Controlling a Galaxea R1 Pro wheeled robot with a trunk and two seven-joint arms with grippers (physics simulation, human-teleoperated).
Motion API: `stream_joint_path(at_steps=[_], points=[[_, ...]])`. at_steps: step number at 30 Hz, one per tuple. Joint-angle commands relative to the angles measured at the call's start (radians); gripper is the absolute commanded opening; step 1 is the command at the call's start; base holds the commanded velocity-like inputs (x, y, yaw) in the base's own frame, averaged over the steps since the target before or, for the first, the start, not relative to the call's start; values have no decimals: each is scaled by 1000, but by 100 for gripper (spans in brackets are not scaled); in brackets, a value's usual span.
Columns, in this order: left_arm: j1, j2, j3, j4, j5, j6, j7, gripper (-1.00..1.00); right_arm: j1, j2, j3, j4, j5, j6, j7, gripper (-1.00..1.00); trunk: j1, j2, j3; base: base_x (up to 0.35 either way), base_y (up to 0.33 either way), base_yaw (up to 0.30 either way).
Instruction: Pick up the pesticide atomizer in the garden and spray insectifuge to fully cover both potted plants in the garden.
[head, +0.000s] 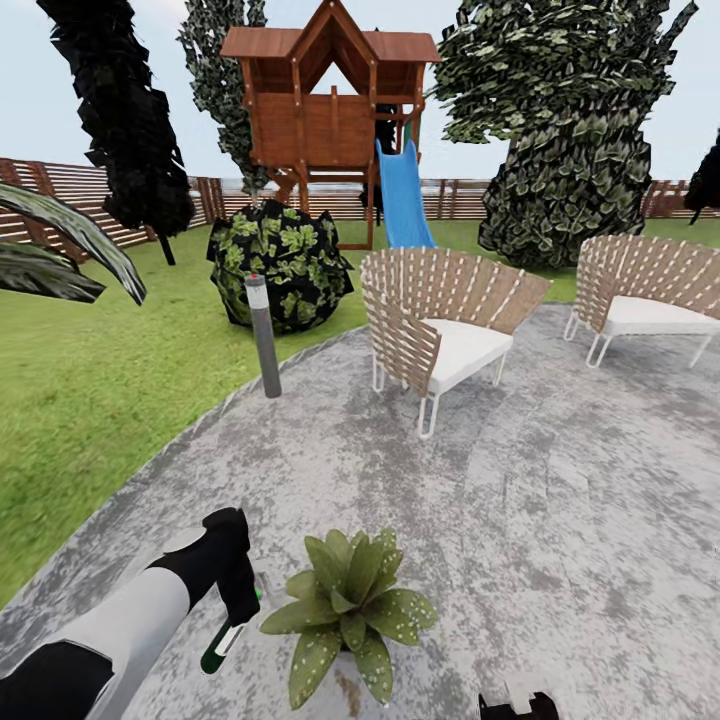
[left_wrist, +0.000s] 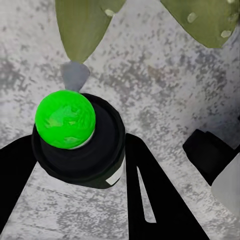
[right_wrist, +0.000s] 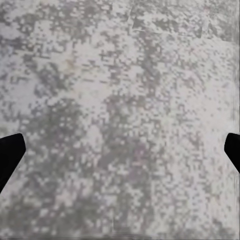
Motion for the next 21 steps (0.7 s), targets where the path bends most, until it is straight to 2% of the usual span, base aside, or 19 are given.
stream_joint_path(at_steps=[1,4,8,12,16,21], points=[[0,1,-4,-3,-2,8,-6,-100,-1,0,-7,2,11,-3,-4,100,0,0,-1,5,5,-293],[11,2,-5,-1,1,8,-6,-100,-1,0,-7,1,11,-3,-4,100,0,0,-1,1,2,-298],[59,11,-5,-2,-3,8,-6,-100,-1,-1,-7,1,11,-3,-4,100,0,0,-1,0,0,-190],[65,37,0,-2,-2,8,-6,-100,-1,-2,-7,0,11,-3,-4,100,0,0,-1,0,0,-18],[65,81,2,-3,7,7,-6,-100,-1,-2,-7,0,11,-3,-4,100,0,0,-1,0,0,0],[65,71,2,-4,11,8,-9,-100,-1,-2,-7,0,11,-3,-4,100,0,0,-1,3,103,0]])
